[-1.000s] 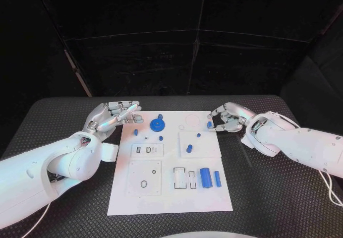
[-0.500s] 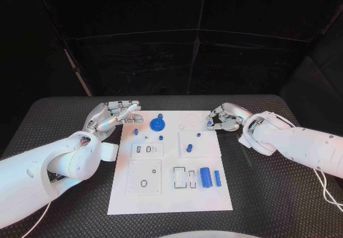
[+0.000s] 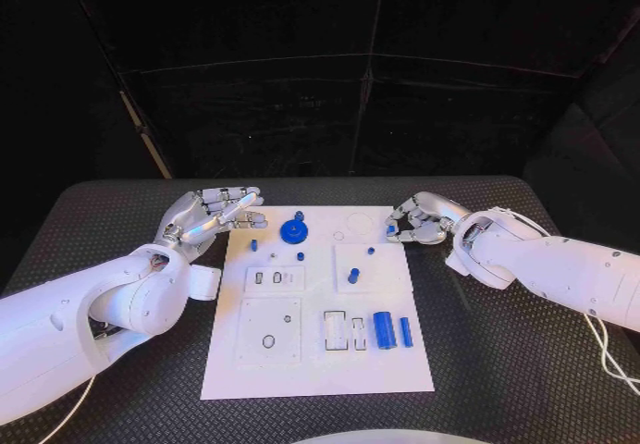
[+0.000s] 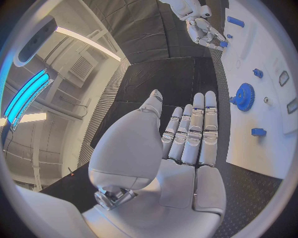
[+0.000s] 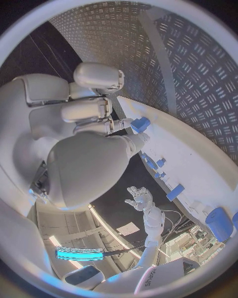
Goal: Assemble the parts on the task board
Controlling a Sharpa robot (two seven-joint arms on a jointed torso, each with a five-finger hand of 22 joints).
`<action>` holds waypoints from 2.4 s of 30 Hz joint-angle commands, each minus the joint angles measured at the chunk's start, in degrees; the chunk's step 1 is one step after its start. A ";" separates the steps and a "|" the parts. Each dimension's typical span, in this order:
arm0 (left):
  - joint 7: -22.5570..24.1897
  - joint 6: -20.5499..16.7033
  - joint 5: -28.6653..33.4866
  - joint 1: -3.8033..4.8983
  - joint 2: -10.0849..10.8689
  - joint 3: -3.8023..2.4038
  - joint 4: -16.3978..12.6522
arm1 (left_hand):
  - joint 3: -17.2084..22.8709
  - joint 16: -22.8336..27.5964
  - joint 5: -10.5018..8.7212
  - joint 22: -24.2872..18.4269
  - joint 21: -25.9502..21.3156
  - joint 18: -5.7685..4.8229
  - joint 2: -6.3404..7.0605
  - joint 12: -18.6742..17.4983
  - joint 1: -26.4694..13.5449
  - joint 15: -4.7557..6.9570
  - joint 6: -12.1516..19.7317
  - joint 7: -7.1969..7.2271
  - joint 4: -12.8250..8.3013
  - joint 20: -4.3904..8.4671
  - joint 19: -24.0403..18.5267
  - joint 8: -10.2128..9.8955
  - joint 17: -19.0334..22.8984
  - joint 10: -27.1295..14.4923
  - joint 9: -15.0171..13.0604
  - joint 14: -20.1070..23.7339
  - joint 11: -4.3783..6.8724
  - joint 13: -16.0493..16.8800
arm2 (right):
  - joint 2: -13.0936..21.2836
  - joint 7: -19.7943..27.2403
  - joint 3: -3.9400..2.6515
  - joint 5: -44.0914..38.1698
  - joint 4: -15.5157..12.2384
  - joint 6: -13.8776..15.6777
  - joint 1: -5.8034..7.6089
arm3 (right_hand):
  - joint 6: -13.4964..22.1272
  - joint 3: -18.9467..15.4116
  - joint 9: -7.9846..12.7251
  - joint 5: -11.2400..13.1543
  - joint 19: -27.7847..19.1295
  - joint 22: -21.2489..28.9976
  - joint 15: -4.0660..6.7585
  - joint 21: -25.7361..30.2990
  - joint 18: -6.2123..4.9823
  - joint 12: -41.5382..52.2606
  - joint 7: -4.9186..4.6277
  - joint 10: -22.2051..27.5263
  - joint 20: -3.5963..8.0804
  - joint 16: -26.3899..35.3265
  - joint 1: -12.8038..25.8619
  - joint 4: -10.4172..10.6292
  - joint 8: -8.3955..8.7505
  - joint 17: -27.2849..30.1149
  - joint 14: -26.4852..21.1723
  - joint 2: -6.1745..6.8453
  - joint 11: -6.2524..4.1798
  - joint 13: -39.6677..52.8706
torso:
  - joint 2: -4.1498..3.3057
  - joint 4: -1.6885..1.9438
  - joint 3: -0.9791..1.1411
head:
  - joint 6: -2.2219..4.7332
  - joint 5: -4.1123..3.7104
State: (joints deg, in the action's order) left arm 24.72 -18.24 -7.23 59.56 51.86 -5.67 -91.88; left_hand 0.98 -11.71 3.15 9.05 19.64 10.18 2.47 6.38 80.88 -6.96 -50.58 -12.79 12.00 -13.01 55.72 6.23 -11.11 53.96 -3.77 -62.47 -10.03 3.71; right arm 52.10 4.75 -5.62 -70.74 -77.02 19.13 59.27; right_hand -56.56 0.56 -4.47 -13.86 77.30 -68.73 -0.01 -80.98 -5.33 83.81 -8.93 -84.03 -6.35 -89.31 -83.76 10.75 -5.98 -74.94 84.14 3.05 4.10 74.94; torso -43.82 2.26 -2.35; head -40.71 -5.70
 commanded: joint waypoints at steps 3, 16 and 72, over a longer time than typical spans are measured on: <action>0.23 0.68 -0.19 0.05 -0.07 -0.06 -0.03 | -0.05 0.20 -0.37 -0.09 -0.10 0.13 -0.68 -0.29 -0.08 -0.18 0.02 -0.20 -0.39 0.02 0.51 -0.33 -0.06 -0.12 0.04 0.07 -0.33 -0.07 | -0.11 -0.25 -0.03 0.01 0.13 -0.73 0.06 | -0.49 -0.03 0.06 0.42 0.21 -0.04 0.08 -0.09 0.98 0.33 0.10 -1.41 0.09 -0.31 -0.26 -0.60 -0.26 -13.86 5.60 -0.28 -0.13 8.30 | -0.05 -0.03 0.01 | -0.14 -0.12; 0.20 0.69 -0.19 0.04 -0.09 -0.06 0.03 | -0.12 0.30 -0.37 -0.13 -0.14 0.15 -0.78 -0.34 0.02 -0.16 -0.09 -0.15 -0.57 0.02 0.54 -0.41 -0.16 0.01 0.01 0.03 -0.28 -0.05 | -0.45 -0.45 -0.03 -0.33 0.75 -0.92 0.00 | -0.68 0.15 0.16 0.47 0.34 -0.26 0.13 -0.19 1.02 0.40 0.13 -1.48 0.16 -0.35 -0.77 -1.17 -0.17 -14.00 5.63 -0.36 -0.18 8.39 | 0.01 0.00 0.01 | -0.23 -0.21; -0.35 1.50 -0.18 0.06 -0.82 -0.05 2.61 | -0.48 0.55 -0.38 -0.24 -0.24 0.21 -1.20 -0.24 -0.04 0.00 -0.86 0.15 -0.86 0.09 0.74 -0.43 -0.51 0.96 -0.09 -0.24 -0.01 0.05 | -8.05 -17.79 -0.23 -12.72 -13.68 6.09 0.00 | -8.19 4.72 -0.39 2.60 1.18 -1.57 2.39 -0.76 1.27 1.69 3.11 -2.83 2.21 -0.69 -1.99 -4.44 -2.56 -15.06 5.86 -4.80 -2.77 10.01 | 2.13 0.72 -0.56 | -2.31 2.67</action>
State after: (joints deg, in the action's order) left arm 24.35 -17.74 -7.24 59.54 51.16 -5.66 -89.37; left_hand 0.58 -11.48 3.15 8.87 19.64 10.17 2.01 6.39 80.87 -6.96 -51.00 -12.79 11.29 -13.02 56.12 6.00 -11.58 54.48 -3.78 -62.47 -9.92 3.71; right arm 44.47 -8.74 -5.80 -79.10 -90.56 25.64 59.18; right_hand -62.54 4.95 -4.29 -11.02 78.31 -70.24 1.86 -81.60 -4.42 85.45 -7.48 -84.03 -4.49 -89.75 -85.48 6.38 -7.82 -74.91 83.94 -0.98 1.62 75.03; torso -42.03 2.73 -2.82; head -42.72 -3.55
